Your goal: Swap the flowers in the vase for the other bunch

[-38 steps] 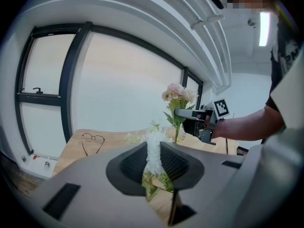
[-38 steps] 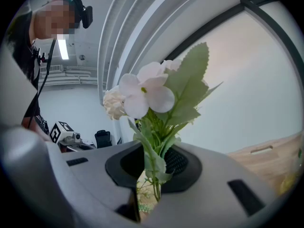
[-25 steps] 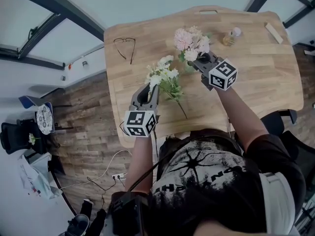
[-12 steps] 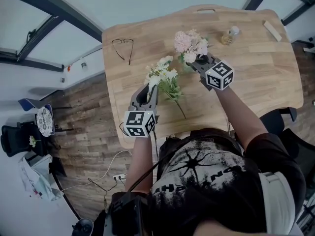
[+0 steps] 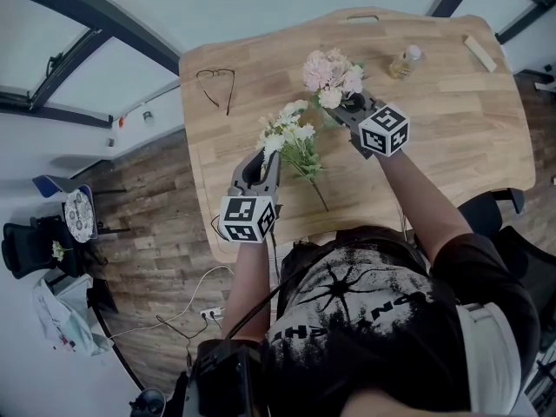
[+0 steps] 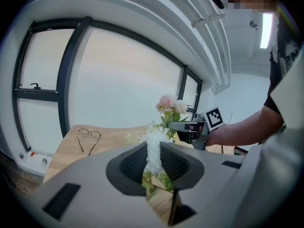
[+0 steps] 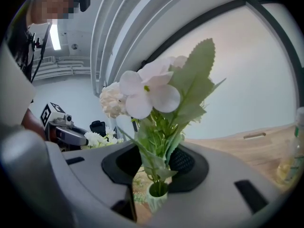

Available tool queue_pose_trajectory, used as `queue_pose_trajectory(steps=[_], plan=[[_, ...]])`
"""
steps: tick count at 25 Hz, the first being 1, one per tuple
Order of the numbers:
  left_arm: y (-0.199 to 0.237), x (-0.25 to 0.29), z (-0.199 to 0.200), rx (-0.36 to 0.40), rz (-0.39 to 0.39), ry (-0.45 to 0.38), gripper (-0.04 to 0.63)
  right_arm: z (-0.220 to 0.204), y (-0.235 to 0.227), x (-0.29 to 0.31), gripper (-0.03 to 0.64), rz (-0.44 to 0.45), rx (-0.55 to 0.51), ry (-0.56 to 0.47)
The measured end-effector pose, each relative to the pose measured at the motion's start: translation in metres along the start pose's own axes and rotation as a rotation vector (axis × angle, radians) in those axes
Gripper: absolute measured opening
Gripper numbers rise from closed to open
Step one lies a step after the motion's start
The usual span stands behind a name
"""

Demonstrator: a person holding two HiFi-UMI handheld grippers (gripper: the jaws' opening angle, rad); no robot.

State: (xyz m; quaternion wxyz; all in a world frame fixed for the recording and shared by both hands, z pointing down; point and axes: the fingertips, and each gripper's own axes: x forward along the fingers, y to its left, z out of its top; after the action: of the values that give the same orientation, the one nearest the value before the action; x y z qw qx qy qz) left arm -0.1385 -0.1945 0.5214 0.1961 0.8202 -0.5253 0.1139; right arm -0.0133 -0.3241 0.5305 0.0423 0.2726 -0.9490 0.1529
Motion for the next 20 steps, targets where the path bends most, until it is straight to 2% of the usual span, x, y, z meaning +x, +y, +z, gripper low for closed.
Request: queue_pose_trajectory(steps=[9,20], plan=[[-0.002,-0.001,0.002,0.009,-0.011,-0.002,0.092,-0.01,0.0,0.0,0.233,-0.016,0.024,0.041],[-0.005,0.0,0.007,0.025,-0.039,-0.004,0.092,-0.013,-0.002,-0.013,0.253,-0.063,0.05,0.046]])
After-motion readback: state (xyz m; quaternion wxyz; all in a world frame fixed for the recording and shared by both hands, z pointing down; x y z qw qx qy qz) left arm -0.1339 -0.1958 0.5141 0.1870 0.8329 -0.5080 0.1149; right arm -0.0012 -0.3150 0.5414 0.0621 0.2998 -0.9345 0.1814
